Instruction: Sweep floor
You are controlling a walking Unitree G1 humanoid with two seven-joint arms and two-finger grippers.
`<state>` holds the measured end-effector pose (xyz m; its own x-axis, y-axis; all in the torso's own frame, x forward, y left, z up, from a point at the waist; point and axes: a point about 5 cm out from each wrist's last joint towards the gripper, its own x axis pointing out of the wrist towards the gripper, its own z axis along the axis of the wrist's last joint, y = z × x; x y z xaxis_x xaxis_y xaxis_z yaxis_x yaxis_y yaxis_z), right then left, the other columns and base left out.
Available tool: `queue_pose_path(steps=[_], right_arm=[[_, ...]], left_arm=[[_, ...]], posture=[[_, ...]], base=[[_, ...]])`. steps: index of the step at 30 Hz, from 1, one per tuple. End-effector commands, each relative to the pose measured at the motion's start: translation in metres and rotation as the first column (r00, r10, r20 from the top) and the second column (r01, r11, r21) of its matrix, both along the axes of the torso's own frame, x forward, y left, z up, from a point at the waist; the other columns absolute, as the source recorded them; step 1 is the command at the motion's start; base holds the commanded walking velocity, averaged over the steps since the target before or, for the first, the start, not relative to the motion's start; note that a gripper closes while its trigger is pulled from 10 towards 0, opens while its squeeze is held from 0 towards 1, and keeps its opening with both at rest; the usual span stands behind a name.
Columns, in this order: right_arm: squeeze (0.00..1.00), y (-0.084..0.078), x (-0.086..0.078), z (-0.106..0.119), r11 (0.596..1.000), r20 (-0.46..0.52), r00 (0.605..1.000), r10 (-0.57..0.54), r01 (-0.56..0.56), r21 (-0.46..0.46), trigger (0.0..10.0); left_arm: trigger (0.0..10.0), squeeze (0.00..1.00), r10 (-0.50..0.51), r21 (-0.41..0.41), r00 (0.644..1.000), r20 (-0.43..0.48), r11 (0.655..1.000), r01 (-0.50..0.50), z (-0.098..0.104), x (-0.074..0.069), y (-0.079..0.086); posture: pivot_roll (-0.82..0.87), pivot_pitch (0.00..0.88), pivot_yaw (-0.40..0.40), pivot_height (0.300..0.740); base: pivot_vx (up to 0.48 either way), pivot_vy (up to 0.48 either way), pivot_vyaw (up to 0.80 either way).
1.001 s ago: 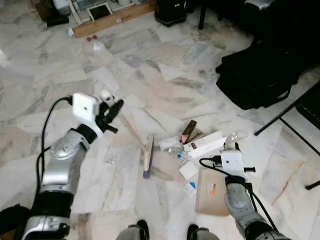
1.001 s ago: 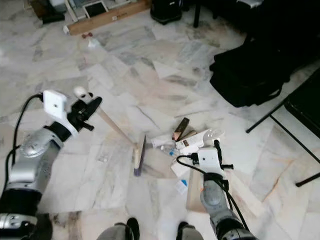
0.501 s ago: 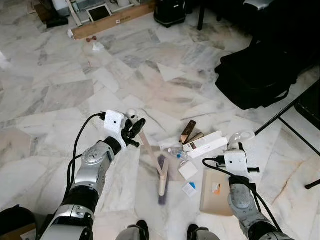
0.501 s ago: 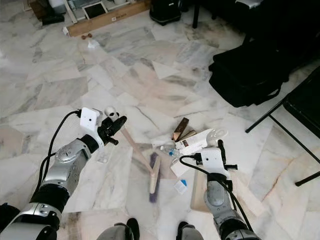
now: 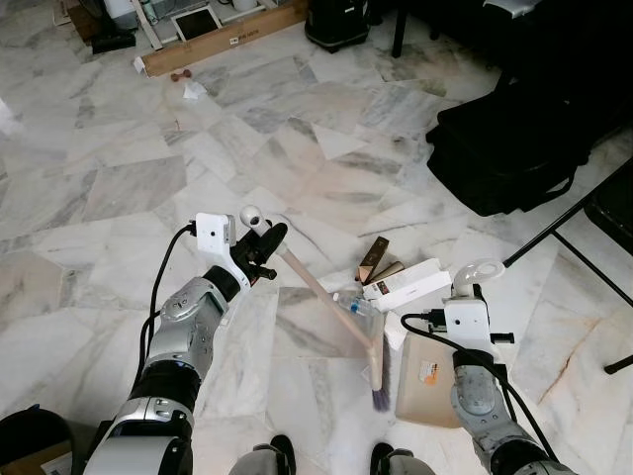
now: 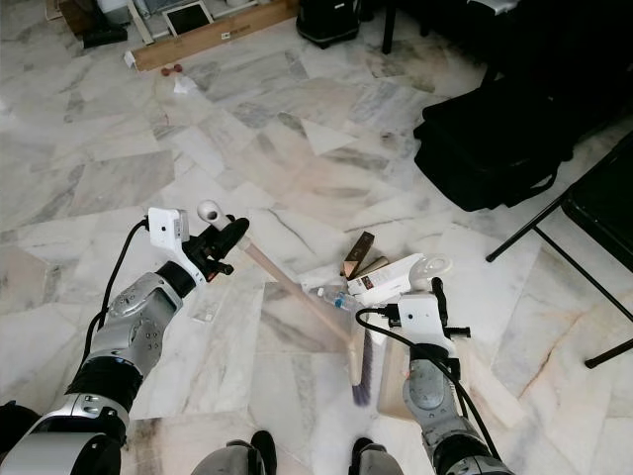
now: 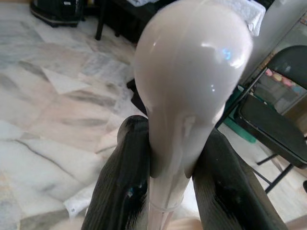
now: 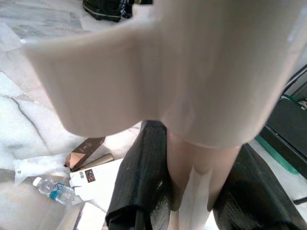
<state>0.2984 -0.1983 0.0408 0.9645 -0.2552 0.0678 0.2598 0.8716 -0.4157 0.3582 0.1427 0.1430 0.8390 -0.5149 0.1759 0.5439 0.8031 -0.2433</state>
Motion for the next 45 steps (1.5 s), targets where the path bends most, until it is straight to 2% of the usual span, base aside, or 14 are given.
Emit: queue_pose_path(steps=[1,7,10,18,21,27,31,32,33,34,36,39,42,45], right_arm=[[0.0,0.004,-0.003,-0.004,1.0,-0.014,1.0,0.007,-0.007,0.006,10.0],[0.0,0.003,-0.004,-0.006,1.0,-0.022,1.0,0.008,-0.008,0.004,10.0],[0.0,0.003,-0.004,-0.006,1.0,-0.024,1.0,0.008,-0.008,0.003,10.0],[0.0,0.005,-0.002,-0.005,1.0,-0.031,0.999,0.015,-0.015,0.002,10.0],[0.0,0.006,-0.001,-0.005,1.0,-0.032,0.999,0.016,-0.016,0.002,10.0],[0.0,0.006,-0.001,-0.005,1.0,-0.033,0.999,0.018,-0.017,0.001,10.0],[0.0,0.006,-0.001,-0.005,1.0,-0.034,0.999,0.017,-0.017,0.0,10.0],[0.0,0.006,-0.001,-0.005,1.0,-0.036,0.999,0.017,-0.018,-0.001,10.0],[0.0,0.006,-0.001,-0.005,1.0,-0.036,0.999,0.017,-0.018,-0.001,10.0],[0.0,0.006,-0.001,-0.005,1.0,-0.037,0.999,0.017,-0.017,-0.002,10.0],[0.0,0.006,-0.001,-0.005,1.0,-0.036,0.999,0.018,-0.018,-0.003,10.0],[0.0,0.006,-0.001,-0.005,1.0,-0.036,0.999,0.019,-0.019,-0.004,10.0],[0.0,0.005,-0.001,-0.005,1.0,-0.035,0.999,0.017,-0.017,-0.005,10.0],[0.0,0.004,-0.001,-0.004,1.0,-0.034,0.999,0.015,-0.016,-0.007,10.0]], left_arm=[[10.0,0.0,-0.03,-0.04,0.999,0.016,0.999,0.031,0.005,-0.001,0.003],[10.0,0.0,-0.131,-0.052,0.991,0.027,0.99,0.132,0.014,-0.009,0.002],[10.0,0.0,-0.147,-0.052,0.989,0.032,0.988,0.149,0.017,-0.011,0.003],[10.0,0.0,-0.313,-0.051,0.949,0.041,0.948,0.315,0.034,-0.029,-0.004],[10.0,0.0,-0.322,-0.054,0.946,0.041,0.944,0.324,0.037,-0.031,-0.002],[10.0,0.0,-0.25,-0.028,0.964,0.088,0.967,0.253,0.052,-0.028,0.011],[10.0,0.0,-0.046,-0.015,0.988,0.145,0.999,0.049,0.065,-0.016,0.031],[10.0,0.0,0.047,-0.02,0.985,0.165,0.999,-0.045,0.069,-0.012,0.038],[10.0,0.0,0.047,-0.02,0.985,0.165,0.999,-0.045,0.069,-0.012,0.038],[10.0,0.0,0.096,0.025,0.98,0.176,0.994,-0.102,0.069,-0.009,0.041],[10.0,0.0,0.099,0.065,0.98,0.17,0.992,-0.112,0.063,-0.009,0.039],[10.0,0.0,0.064,0.122,0.987,0.147,0.989,-0.082,0.052,-0.01,0.031],[10.0,0.0,0.022,0.218,0.991,0.134,0.975,-0.051,0.04,-0.011,0.023],[10.0,0.0,-0.009,0.36,0.992,0.128,0.932,-0.038,0.026,-0.012,0.019]], posture=[[0.1,0.261,0.084,0.74],[0.11,0.261,0.083,0.74],[0.11,0.261,0.082,0.74],[0.12,0.257,0.077,0.74],[0.12,0.253,0.077,0.74],[0.12,0.251,0.078,0.74],[0.12,0.252,0.078,0.74],[0.12,0.252,0.078,0.74],[0.12,0.252,0.078,0.74],[0.12,0.252,0.078,0.74],[0.11,0.252,0.078,0.74],[0.11,0.252,0.078,0.74],[0.11,0.254,0.079,0.74],[0.1,0.255,0.078,0.74]], base=[[0.0,0.0,0.0],[0.0,0.0,0.0],[0.0,0.0,0.0],[0.0,0.0,0.0],[0.0,0.0,0.0],[0.0,0.0,0.0],[0.0,0.0,0.0],[0.0,0.0,0.0],[0.0,0.0,0.0],[0.0,0.0,0.0],[0.0,0.0,0.0],[0.0,0.0,0.0],[0.0,0.0,0.0],[0.0,0.0,0.0]])
